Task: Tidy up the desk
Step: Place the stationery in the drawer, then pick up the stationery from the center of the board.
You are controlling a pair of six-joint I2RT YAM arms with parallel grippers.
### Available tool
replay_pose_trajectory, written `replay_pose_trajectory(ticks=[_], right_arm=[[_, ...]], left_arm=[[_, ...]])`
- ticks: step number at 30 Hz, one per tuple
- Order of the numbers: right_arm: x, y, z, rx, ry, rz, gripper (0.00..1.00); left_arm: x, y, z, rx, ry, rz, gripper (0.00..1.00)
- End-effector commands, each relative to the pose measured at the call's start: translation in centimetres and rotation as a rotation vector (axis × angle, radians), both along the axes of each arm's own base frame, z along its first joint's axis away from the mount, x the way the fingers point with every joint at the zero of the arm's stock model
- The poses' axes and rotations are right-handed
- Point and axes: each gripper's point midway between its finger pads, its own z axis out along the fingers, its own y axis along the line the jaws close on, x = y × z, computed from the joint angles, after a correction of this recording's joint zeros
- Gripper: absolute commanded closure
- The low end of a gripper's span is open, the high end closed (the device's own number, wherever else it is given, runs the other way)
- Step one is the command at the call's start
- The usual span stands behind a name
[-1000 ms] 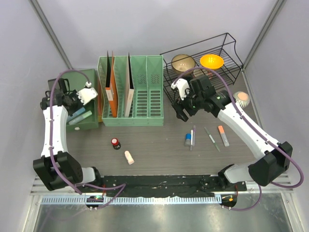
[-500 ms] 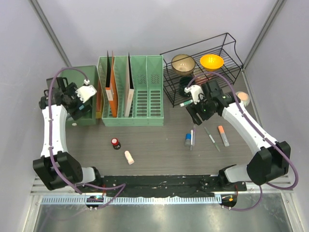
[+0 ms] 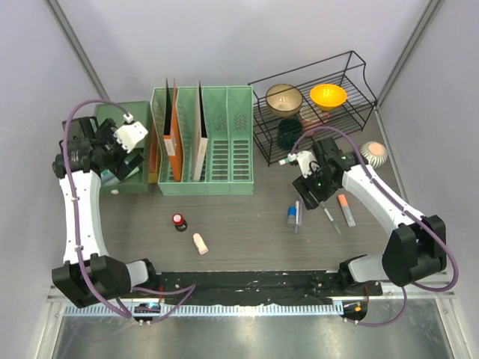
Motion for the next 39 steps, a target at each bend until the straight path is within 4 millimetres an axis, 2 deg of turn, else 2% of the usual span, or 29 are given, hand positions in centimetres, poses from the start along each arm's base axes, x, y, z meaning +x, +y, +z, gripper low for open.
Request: replay_pose_trajectory(ticks=[1, 9, 14, 20, 26, 39], right_arm=[[-0.1, 0.9, 0.2, 0.05, -0.003, 0.021, 0.36], [-0.1, 2.6, -0.8, 0.129, 0.054, -0.019, 0.41], [0.0, 3.8, -2.2, 0.166, 0.114, -0.039, 0.45], [0.7, 3.8, -4.1, 0.134, 0.138, -0.083, 0.5], [2.2, 2.7, -5.6, 0.06, 0.102, -0.137, 0.52], [3.1, 1.9, -8.0, -0.006, 0.112, -0.178, 0.57]], left_arm=[[-0.7, -0.7, 2.0, -0.018, -0.063, -0.007, 0.0], [-2.5, -1.4, 5.4, -0.041, -0.182, 0.036, 0.0], [-3.8, -1.9, 6.7, -0.072, -0.227, 0.066, 0.0], [-5.8, -2.8, 8.1, -0.092, -0.286, 0.069, 0.0], [-6.9, -3.7, 8.3, -0.115, -0.297, 0.048, 0.0], [-7.0, -4.1, 7.8, -0.125, -0.291, 0.034, 0.0]])
